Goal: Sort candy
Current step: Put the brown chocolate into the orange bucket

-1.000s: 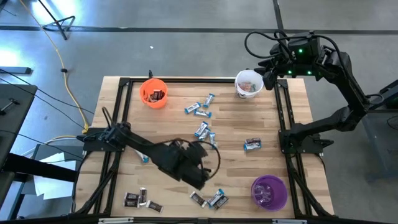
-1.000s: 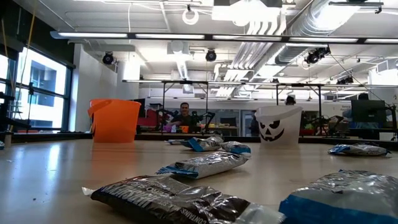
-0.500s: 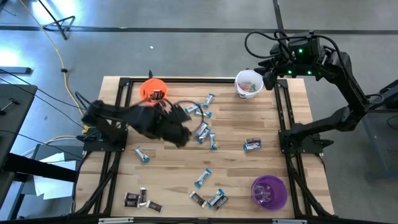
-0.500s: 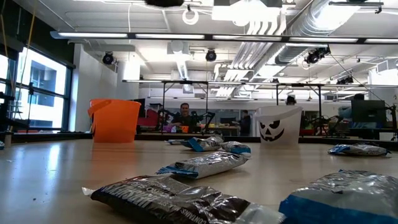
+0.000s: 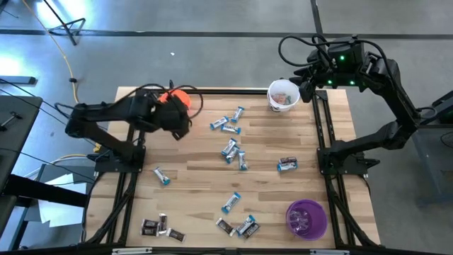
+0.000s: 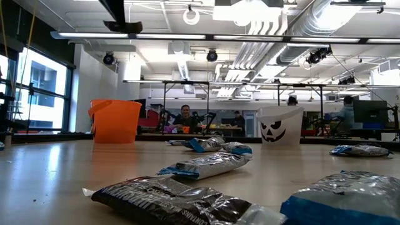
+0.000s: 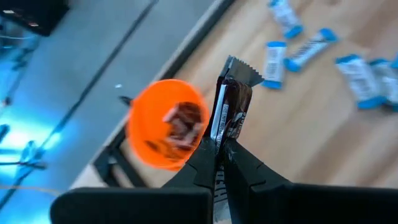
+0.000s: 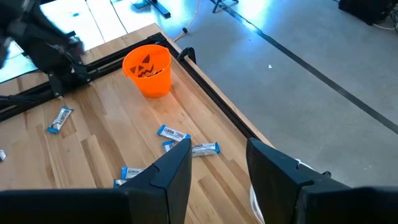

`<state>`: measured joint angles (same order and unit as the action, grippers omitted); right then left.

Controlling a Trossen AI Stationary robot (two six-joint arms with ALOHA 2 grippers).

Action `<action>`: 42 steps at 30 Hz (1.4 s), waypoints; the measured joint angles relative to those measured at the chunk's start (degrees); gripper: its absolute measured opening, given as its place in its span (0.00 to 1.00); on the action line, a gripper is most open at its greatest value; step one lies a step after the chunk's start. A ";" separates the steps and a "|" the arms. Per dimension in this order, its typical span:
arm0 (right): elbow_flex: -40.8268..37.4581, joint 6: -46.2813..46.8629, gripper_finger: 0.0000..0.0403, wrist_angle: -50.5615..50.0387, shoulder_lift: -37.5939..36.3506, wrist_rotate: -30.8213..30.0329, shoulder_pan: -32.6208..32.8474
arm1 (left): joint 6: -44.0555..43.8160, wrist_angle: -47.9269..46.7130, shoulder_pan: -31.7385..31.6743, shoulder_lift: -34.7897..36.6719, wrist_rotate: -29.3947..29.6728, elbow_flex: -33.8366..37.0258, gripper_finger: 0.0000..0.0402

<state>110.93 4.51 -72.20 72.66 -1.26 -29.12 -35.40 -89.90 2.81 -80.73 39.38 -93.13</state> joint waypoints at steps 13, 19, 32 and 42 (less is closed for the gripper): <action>0.00 0.00 0.37 0.00 0.00 0.00 -0.02 | 18.01 12.62 -19.51 2.32 -2.18 6.27 0.00; -0.01 -0.01 0.37 0.01 0.00 0.00 -0.01 | 21.09 16.05 -29.71 2.14 -9.16 7.15 0.00; -0.02 0.00 0.37 0.00 0.00 0.00 0.00 | 22.18 23.69 -45.25 -1.14 -24.97 7.13 0.00; -0.02 0.00 0.37 0.00 0.00 0.00 0.00 | 14.73 16.71 -47.54 -6.22 -27.93 7.13 0.14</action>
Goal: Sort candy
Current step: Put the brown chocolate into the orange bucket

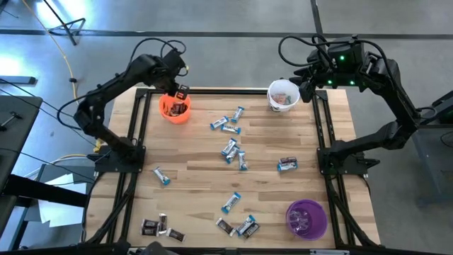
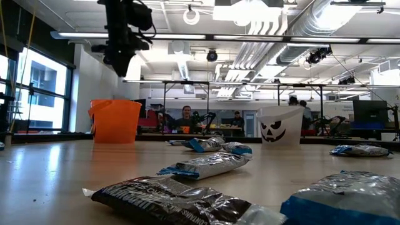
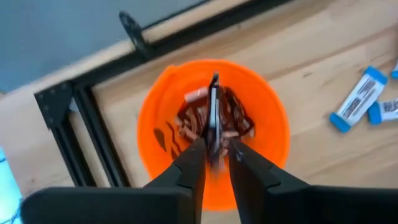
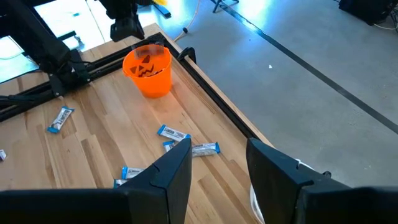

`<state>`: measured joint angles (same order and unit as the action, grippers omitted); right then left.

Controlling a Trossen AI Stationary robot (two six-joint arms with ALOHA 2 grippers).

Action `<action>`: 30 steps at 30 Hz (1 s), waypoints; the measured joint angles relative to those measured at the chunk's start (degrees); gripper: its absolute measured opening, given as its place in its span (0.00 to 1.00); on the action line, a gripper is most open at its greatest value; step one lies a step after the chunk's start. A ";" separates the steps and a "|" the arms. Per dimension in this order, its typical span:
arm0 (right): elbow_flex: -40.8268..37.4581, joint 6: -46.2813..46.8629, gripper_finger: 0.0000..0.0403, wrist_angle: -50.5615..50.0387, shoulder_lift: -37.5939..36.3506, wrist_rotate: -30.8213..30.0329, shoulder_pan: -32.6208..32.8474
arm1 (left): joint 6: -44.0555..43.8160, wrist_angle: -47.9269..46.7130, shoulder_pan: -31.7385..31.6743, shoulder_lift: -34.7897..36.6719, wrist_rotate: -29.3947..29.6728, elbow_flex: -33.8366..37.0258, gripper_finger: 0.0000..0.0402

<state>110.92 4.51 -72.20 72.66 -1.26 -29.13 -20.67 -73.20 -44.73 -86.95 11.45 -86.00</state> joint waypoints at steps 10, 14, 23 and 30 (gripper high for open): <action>0.02 0.00 0.37 0.02 0.00 0.00 0.00 | -0.26 -0.63 0.77 -0.40 -1.86 0.00 0.17; 0.00 0.00 0.37 0.00 0.00 0.00 -0.02 | 0.55 -1.37 4.17 0.31 -7.76 -0.02 0.17; 0.00 0.00 0.37 0.00 0.02 0.00 0.00 | 1.45 0.27 20.39 0.52 -10.17 0.16 0.17; 0.00 0.00 0.37 0.00 0.02 0.00 -0.02 | -0.31 3.74 34.58 0.71 -10.35 6.63 0.17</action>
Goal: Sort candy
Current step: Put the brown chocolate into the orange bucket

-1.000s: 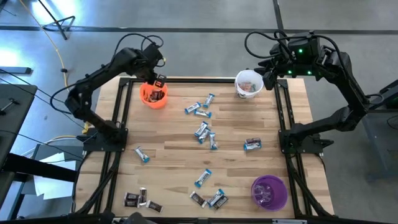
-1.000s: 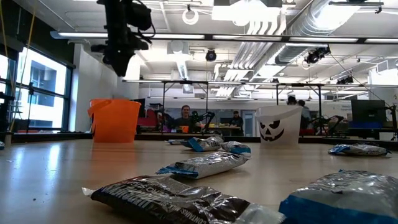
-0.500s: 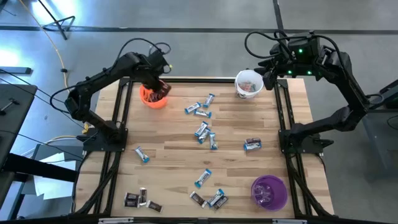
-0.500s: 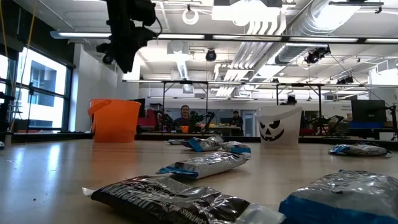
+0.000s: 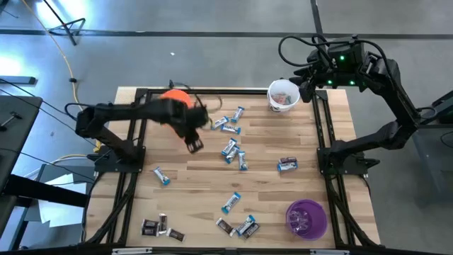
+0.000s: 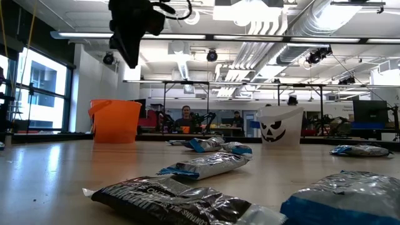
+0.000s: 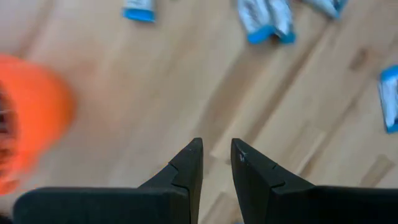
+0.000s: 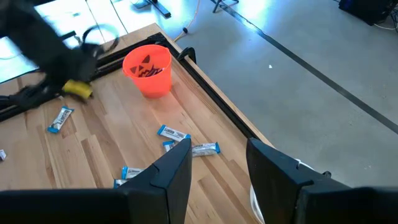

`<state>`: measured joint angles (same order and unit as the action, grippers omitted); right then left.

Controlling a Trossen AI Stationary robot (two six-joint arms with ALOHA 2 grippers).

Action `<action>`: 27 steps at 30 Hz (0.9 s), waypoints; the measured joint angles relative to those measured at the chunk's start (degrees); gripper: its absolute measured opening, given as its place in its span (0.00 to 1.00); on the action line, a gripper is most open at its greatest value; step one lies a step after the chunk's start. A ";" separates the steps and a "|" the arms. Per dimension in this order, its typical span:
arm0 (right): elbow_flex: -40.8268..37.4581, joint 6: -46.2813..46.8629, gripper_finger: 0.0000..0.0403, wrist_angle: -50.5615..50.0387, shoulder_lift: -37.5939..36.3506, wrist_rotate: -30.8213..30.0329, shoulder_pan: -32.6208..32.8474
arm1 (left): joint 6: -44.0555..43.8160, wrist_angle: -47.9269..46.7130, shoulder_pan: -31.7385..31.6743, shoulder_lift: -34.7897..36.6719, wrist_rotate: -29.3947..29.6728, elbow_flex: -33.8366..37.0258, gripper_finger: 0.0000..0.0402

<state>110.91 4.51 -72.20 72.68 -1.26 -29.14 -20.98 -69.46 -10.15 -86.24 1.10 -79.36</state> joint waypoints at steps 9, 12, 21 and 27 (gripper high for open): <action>0.00 0.00 0.37 0.02 -0.02 0.00 0.00 | -10.96 17.93 14.09 -0.04 -6.01 9.06 0.17; 0.00 -0.02 0.37 0.00 -0.02 0.00 0.00 | -15.65 21.24 17.24 -0.04 -6.60 10.01 0.17; 0.00 0.00 0.37 0.02 -0.02 0.00 0.00 | -26.65 31.21 23.56 -2.59 -9.50 10.11 0.17; 0.02 0.00 0.37 0.00 0.00 0.01 0.02 | -28.91 37.23 27.17 -7.12 -16.35 10.09 0.17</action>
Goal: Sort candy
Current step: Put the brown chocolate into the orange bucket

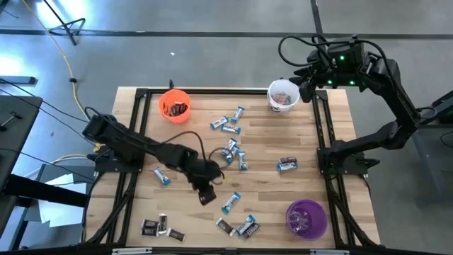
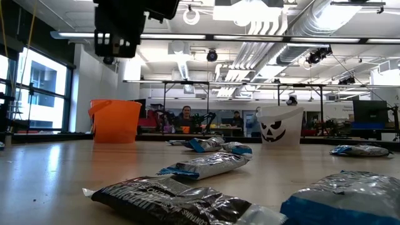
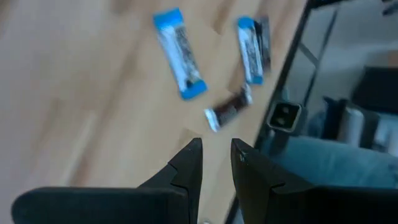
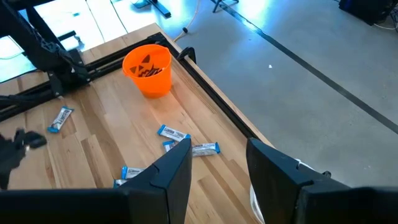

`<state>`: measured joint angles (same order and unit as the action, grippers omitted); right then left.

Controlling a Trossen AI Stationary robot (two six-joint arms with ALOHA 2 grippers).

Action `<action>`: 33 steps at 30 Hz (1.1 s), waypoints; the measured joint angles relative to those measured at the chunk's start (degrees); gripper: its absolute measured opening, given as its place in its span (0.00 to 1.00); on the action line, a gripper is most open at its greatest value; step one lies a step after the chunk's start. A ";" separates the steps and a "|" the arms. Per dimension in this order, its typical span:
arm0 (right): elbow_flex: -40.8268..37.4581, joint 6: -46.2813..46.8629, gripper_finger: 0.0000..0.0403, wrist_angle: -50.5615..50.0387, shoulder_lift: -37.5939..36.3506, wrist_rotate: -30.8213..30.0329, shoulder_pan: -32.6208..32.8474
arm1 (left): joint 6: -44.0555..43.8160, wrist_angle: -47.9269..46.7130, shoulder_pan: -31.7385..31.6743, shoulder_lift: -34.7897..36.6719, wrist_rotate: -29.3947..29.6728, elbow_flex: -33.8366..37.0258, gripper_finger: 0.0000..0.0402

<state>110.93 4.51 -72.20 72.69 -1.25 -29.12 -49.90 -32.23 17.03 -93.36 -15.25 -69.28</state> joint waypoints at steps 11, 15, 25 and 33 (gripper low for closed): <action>-0.02 0.00 0.37 0.01 0.00 -0.01 -0.02 | 16.47 1.95 4.77 -8.05 -6.51 -0.09 0.17; -0.02 0.00 0.37 0.00 -0.02 -0.01 0.00 | 28.08 -1.19 6.47 -8.05 -5.79 -0.07 0.17; -0.02 0.00 0.37 0.00 0.00 -0.01 0.00 | 31.13 5.89 8.75 -8.05 -1.46 -0.07 0.21; -0.02 0.00 0.37 0.00 0.00 -0.01 0.00 | 35.15 20.79 8.72 -8.05 1.45 -0.07 0.25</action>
<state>110.91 4.51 -72.20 72.69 -1.26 -29.12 -14.75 -11.45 25.75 -101.41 -13.80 -69.34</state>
